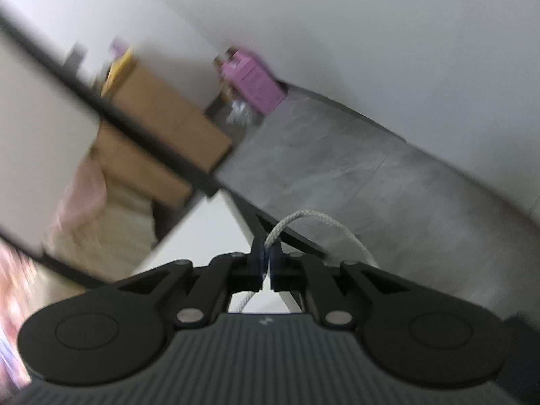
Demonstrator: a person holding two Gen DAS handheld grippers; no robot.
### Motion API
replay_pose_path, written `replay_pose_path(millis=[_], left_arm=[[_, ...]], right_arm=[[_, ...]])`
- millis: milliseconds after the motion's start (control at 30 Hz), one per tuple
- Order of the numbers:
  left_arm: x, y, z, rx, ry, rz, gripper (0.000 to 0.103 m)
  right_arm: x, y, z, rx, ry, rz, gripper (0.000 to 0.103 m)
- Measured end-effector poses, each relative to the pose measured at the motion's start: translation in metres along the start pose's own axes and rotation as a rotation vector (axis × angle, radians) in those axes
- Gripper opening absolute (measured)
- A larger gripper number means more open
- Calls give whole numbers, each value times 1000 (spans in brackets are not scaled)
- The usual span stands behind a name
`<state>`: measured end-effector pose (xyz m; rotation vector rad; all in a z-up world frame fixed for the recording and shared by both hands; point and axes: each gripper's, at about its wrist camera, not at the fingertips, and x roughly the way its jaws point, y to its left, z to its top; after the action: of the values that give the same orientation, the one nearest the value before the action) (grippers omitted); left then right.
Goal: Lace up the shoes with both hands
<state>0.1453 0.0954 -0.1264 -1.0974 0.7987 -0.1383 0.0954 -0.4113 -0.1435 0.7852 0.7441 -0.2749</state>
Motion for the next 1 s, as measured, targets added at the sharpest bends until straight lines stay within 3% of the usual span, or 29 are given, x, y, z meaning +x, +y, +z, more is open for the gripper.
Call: replay_pose_path(millis=[67,133,167,233,333,467,600,700,867,967,1000], left_arm=[[0,-5,-2,20,7,-33,2],[1,-9,-4,43,13,-65,2],[1,-11,-5,50,16,-75,2],[2,-13,-6,65,25,-82,2],[2,-17,-7,90,31,-86,2],[0,-18,-9,111,29,-95,2],[2,-22,-9,125,45,-111,2],[2,-23,-10,136,53,-117,3],[3,-20,-9,127,64,-127,3],[3,-19,-8,121,73,-136,3],[4,-19,-7,121,75,-136,3]], right_arm=[[-5,17,0,-125,42,42,21],[-24,37,-8,-280,-4,48,46],[-31,45,-12,-343,-25,47,47],[-43,61,-20,-454,-70,58,46],[-53,91,-33,-604,-116,166,45],[-54,125,-55,-737,-163,188,46],[-51,156,-74,-828,-121,335,46],[-45,189,-105,-1020,-53,438,47],[-29,213,-149,-1217,-56,424,44],[-22,219,-155,-1251,-78,409,30],[-21,220,-155,-1256,-84,407,20]])
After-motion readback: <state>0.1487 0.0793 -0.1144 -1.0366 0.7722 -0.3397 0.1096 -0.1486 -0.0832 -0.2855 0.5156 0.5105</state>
